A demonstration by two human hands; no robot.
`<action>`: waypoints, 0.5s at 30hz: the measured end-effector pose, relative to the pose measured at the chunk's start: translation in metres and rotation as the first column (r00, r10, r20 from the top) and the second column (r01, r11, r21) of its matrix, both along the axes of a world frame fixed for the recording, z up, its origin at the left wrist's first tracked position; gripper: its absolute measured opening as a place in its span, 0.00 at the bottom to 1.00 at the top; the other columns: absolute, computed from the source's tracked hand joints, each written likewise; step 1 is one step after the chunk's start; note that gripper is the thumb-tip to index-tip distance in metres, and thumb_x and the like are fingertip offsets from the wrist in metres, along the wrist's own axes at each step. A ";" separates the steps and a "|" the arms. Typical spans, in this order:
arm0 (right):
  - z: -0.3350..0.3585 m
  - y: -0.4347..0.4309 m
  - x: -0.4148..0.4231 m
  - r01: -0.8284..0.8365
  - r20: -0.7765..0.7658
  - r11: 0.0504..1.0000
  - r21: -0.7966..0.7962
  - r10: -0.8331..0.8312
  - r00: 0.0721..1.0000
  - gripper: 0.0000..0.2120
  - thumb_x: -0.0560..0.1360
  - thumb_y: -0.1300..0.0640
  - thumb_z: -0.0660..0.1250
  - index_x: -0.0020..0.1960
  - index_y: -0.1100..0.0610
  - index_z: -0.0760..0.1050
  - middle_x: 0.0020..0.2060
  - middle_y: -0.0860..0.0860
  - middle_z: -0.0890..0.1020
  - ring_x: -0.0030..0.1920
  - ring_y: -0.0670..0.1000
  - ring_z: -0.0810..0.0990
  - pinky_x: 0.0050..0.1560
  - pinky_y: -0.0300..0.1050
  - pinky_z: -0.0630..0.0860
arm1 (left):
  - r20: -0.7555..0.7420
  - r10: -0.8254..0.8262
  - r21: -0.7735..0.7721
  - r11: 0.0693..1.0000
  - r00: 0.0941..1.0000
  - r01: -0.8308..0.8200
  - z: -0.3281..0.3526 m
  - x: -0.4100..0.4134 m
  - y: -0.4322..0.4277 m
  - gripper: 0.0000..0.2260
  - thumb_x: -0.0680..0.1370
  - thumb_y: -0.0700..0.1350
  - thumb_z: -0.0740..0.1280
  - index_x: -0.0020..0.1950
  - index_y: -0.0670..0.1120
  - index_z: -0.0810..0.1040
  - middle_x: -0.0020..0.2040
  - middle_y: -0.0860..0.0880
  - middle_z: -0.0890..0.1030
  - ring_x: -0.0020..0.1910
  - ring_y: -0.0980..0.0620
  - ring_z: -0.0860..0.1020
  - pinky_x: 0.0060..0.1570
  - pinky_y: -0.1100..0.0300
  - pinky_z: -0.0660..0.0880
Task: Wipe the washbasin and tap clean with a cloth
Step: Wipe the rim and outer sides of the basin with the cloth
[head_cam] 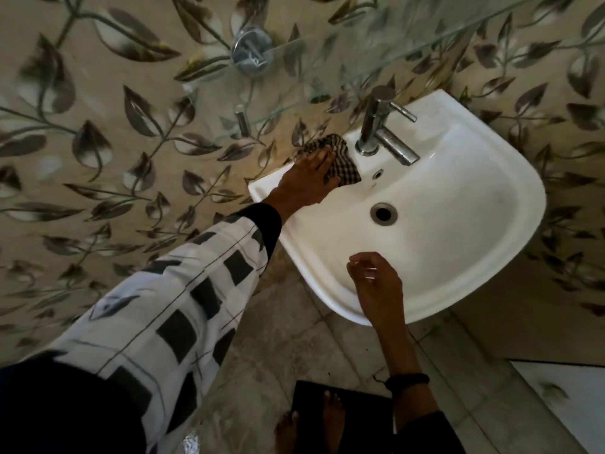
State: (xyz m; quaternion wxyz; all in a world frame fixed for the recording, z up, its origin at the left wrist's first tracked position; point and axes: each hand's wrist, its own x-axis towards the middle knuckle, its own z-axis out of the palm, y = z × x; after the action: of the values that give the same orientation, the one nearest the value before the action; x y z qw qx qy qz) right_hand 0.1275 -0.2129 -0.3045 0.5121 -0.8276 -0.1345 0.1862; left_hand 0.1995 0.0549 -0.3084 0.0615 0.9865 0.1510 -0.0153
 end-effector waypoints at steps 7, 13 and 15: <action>0.002 -0.005 -0.016 0.019 -0.070 1.000 0.002 -0.019 0.997 0.05 0.77 0.57 0.70 0.49 0.47 0.80 0.47 0.42 0.83 0.46 0.36 0.79 0.49 0.39 0.75 | 0.127 -0.024 -0.023 0.999 0.992 0.027 -0.029 -0.068 0.007 0.34 0.80 0.59 0.48 0.79 0.38 0.62 0.79 0.38 0.62 0.77 0.39 0.63 0.75 0.44 0.60; 0.009 0.004 -0.023 0.006 -0.064 1.000 0.027 -0.004 0.998 0.04 0.77 0.57 0.70 0.50 0.49 0.80 0.47 0.43 0.83 0.46 0.38 0.79 0.47 0.33 0.73 | 0.112 -0.079 0.112 0.992 0.991 0.066 -0.011 -0.065 0.002 0.31 0.83 0.58 0.49 0.81 0.39 0.57 0.81 0.38 0.56 0.80 0.41 0.58 0.76 0.48 0.54; 0.009 0.004 -0.024 -0.009 -0.050 1.000 0.016 0.010 0.999 0.04 0.77 0.57 0.70 0.51 0.49 0.80 0.47 0.43 0.83 0.47 0.37 0.79 0.46 0.32 0.73 | 0.140 -0.142 0.167 0.979 0.980 0.118 0.002 -0.053 -0.002 0.26 0.83 0.54 0.55 0.77 0.40 0.67 0.77 0.37 0.66 0.75 0.41 0.67 0.71 0.48 0.66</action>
State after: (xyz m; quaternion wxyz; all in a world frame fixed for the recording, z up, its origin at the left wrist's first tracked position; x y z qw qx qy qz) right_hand 0.1040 -0.2085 -0.2954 0.5209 -0.8181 -0.1268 0.2083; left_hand 0.1461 0.0526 -0.3065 -0.0065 0.9943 0.0818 0.0678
